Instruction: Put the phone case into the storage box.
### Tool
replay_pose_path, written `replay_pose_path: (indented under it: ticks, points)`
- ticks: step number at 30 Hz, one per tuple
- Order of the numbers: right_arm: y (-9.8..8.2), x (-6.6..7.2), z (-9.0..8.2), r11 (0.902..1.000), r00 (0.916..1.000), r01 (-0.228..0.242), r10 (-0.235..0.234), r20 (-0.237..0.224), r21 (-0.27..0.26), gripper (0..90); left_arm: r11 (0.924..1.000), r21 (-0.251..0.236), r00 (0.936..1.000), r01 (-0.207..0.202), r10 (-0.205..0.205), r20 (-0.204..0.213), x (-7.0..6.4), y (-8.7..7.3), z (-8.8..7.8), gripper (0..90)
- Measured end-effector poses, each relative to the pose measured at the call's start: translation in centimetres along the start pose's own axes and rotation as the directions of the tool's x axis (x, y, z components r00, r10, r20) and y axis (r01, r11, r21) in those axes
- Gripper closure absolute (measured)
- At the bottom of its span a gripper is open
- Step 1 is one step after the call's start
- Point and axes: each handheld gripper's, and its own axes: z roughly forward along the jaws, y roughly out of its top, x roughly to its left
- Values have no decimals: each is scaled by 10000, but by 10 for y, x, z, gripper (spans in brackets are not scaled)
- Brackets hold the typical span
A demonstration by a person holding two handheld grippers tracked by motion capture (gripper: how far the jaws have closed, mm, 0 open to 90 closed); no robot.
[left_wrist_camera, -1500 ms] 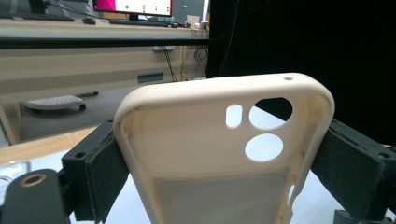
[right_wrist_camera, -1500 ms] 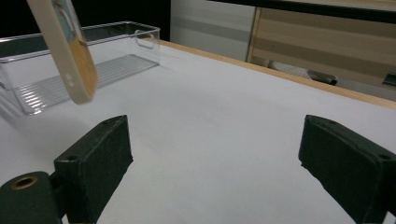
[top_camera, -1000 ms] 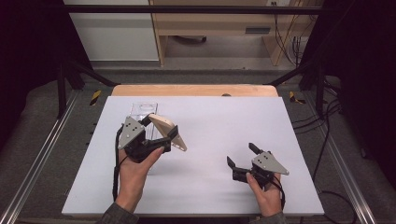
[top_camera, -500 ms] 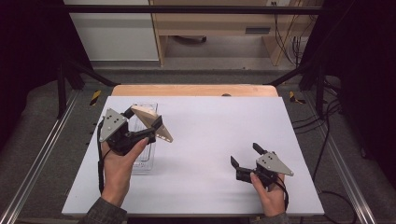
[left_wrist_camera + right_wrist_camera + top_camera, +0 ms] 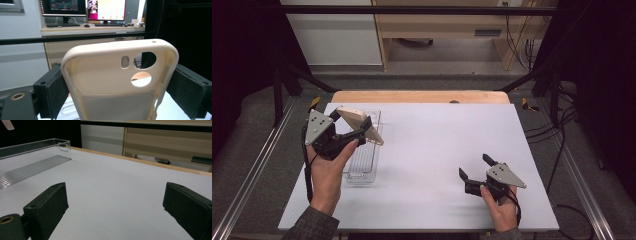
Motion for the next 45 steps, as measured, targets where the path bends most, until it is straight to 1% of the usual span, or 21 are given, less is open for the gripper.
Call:
replay_pose_path:
  ticks: [2,5,9,11,20,31,33,35,41,45]
  points:
    - [0,0,0,10000,10000,-9,9,5,1,58,10000,-3,10000,21,-21,-45,1,0,0,101]
    - [0,-1,-1,10000,10000,-28,28,40,-22,57,10000,22,9997,-15,15,-245,7,1,4,101]
    - [0,-3,-2,10000,10000,-42,43,64,-61,53,10000,26,9994,-20,21,-355,10,2,6,101]
    - [0,-4,-3,10000,10000,-62,62,72,-54,50,10000,14,9991,54,-54,-432,14,3,9,101]
    - [0,-4,-5,9999,10000,-65,65,40,-122,44,10000,30,9973,8,-5,-734,20,4,20,101]
    - [-1,-4,-5,9999,10000,15,-14,57,-111,44,9999,159,9950,63,-47,-994,29,0,37,101]
    - [-1,-4,-5,9999,10000,28,-28,54,-110,45,9998,155,9948,101,-84,-1013,30,0,38,101]
    - [-1,-4,-5,9999,10000,38,-37,57,-123,45,9997,185,9939,166,-145,-1095,33,-2,42,101]
    - [-1,-4,-5,9999,10000,33,-33,48,-138,45,9993,221,9928,296,-268,-1169,35,-6,50,101]
    - [-1,-4,-5,9999,10000,61,-60,21,-140,46,9993,251,9926,275,-243,-1189,37,-7,53,101]
